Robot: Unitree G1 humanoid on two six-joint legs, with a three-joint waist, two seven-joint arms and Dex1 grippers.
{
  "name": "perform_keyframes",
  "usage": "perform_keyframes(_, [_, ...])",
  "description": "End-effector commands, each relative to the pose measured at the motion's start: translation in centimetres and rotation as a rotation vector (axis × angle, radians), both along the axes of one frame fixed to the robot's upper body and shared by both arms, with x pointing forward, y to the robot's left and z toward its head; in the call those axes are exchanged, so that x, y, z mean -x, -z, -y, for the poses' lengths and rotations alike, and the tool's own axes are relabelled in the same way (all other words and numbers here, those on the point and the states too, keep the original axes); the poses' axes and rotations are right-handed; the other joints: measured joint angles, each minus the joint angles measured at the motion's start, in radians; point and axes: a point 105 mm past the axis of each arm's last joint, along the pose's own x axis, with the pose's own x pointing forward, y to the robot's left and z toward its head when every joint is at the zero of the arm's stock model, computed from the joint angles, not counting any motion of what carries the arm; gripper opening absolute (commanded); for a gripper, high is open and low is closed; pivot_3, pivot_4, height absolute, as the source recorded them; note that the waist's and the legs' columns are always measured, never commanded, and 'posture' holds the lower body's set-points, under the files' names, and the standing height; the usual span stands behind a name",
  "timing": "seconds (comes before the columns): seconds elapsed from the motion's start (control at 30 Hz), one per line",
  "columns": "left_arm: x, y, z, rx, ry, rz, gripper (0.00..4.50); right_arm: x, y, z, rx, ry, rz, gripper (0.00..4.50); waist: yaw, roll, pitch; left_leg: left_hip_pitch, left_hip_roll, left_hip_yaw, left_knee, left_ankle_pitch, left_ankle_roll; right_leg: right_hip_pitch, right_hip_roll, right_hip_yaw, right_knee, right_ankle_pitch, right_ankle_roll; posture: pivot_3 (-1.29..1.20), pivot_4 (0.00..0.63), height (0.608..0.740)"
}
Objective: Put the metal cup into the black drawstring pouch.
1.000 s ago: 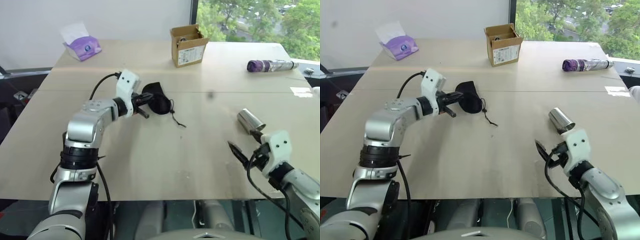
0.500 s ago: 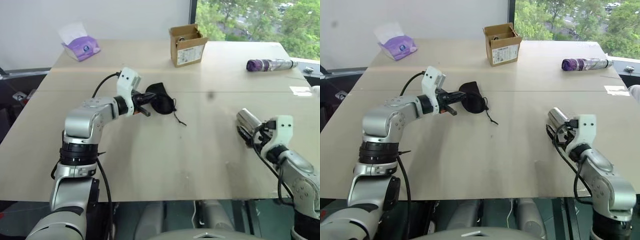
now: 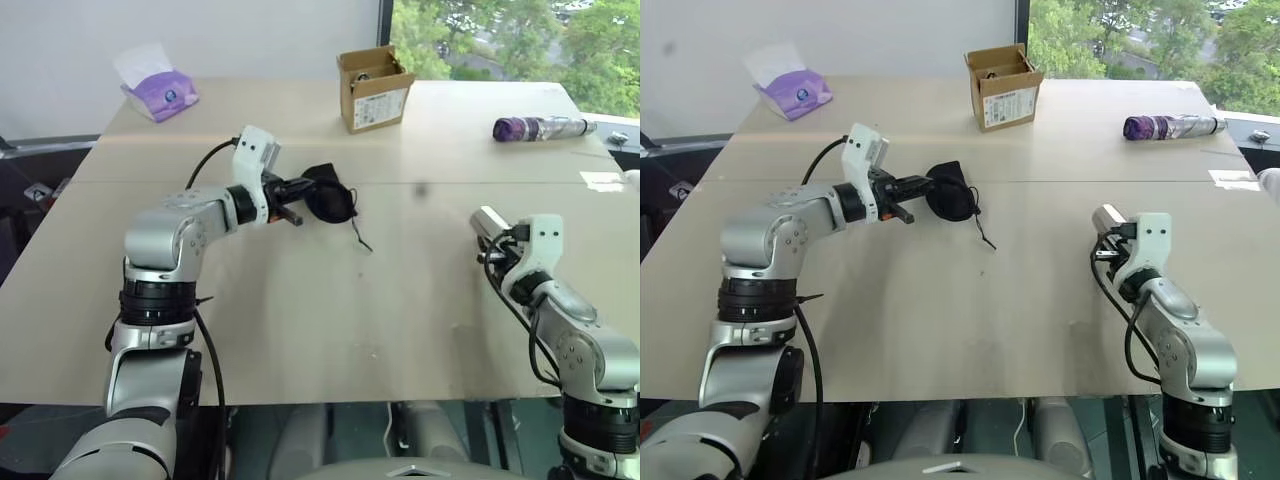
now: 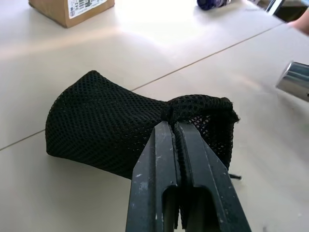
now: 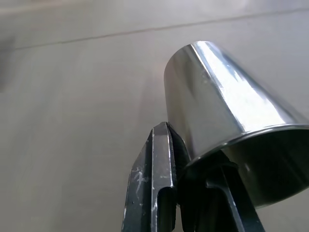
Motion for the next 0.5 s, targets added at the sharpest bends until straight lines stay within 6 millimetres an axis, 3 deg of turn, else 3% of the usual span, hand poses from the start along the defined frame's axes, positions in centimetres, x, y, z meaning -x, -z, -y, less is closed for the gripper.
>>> perform_keyframes(0.03, [0.2, -1.6, -0.4, 0.052, 0.004, 0.023, 0.0, 1.7, -3.8, -4.1, 0.019, -0.202, 0.167, 0.02, -0.007, 0.0, 0.0, 0.0, 0.0, 0.0, 0.0, 0.0, 0.0, 0.0, 0.0, 0.0, 0.0, 0.0, 0.0, 0.0, 0.15, 0.74])
perform_keyframes(0.3, [0.2, -1.6, 0.3, 0.072, 0.025, -0.006, 0.0, 4.0, -6.0, -10.3, -0.027, -0.507, 0.236, 0.02, -0.018, 0.0, 0.0, 0.0, 0.0, 0.0, 0.0, 0.0, 0.0, 0.0, 0.0, 0.0, 0.0, 0.0, 0.0, 0.0, 0.15, 0.74])
perform_keyframes(0.5, [0.5, -1.4, 1.5, 0.091, 0.063, -0.032, 0.0, 2.8, -5.3, -13.1, 0.011, -0.613, 0.24, 0.02, -0.02, 0.0, 0.0, 0.0, 0.0, -0.001, 0.0, 0.0, 0.0, 0.0, 0.0, 0.0, 0.0, 0.0, 0.0, 0.0, 0.15, 0.74])
